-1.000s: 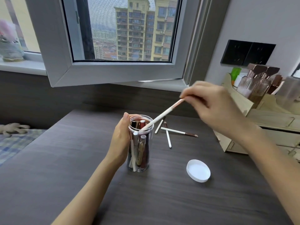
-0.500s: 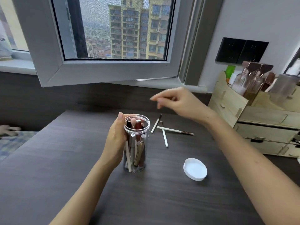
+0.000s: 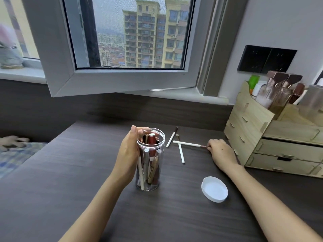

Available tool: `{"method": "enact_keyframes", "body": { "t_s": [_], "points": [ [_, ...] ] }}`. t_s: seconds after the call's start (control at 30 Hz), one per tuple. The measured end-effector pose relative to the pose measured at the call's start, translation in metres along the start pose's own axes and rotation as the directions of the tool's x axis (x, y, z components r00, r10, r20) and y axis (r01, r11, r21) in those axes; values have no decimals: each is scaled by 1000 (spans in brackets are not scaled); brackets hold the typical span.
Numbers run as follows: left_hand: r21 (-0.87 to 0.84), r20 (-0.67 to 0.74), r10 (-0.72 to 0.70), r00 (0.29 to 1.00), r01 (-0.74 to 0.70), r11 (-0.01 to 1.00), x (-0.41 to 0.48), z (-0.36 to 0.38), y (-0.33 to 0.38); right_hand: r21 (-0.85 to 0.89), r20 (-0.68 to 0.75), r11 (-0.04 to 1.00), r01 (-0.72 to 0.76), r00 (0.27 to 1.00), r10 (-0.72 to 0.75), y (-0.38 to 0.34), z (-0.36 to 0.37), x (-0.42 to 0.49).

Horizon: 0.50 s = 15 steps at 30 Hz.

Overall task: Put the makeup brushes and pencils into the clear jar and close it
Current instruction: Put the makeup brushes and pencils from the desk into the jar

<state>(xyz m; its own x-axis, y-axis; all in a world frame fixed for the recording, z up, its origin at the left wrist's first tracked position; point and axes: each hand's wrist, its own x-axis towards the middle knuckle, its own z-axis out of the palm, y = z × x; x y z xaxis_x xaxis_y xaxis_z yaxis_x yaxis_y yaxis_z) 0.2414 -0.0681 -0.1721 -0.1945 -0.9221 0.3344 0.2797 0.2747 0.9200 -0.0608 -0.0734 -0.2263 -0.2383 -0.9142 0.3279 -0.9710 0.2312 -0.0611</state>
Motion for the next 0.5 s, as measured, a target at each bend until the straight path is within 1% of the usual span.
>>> {"method": "enact_keyframes", "body": {
  "t_s": [0.03, 0.1, 0.17, 0.23, 0.27, 0.3, 0.33, 0.4, 0.5],
  "points": [
    [2, 0, -2, 1000, 2, 1000, 0, 0, 0, 155, -48, 987, -40, 998, 48, -1, -7, -2],
    [-1, 1, -3, 1000, 3, 1000, -1, 0, 1, 448, -130, 892, -66, 982, 138, -7, -31, -8],
    [-8, 9, -8, 1000, 8, 1000, -1, 0, 1, 631, -199, 776, 7, 968, 153, -18, -66, -15],
    [-1, 14, -9, 1000, 9, 1000, -1, 0, 1, 758, -257, 642, 117, 958, 128, -33, -109, -27],
    [2, 13, -9, 1000, 9, 1000, -1, 0, 1, 783, -280, 598, 170, 955, 96, -42, -131, -33],
    [2, 12, -9, 1000, 9, 1000, -1, 0, 1, 776, -310, 590, 226, 950, 45, -53, -151, -40],
    [6, 11, -7, 1000, 7, 1000, 0, 0, 1, 737, -337, 615, 279, 941, -24, -63, -169, -46],
    [12, 9, -3, 1000, 3, 1000, 0, 0, 1, 603, -358, 701, 381, 914, -189, -86, -195, -53],
    [17, 2, 0, 1000, 0, 1000, -1, 1, 1, 395, -286, 760, 516, 855, -433, -117, -209, -51]
  ]
}}
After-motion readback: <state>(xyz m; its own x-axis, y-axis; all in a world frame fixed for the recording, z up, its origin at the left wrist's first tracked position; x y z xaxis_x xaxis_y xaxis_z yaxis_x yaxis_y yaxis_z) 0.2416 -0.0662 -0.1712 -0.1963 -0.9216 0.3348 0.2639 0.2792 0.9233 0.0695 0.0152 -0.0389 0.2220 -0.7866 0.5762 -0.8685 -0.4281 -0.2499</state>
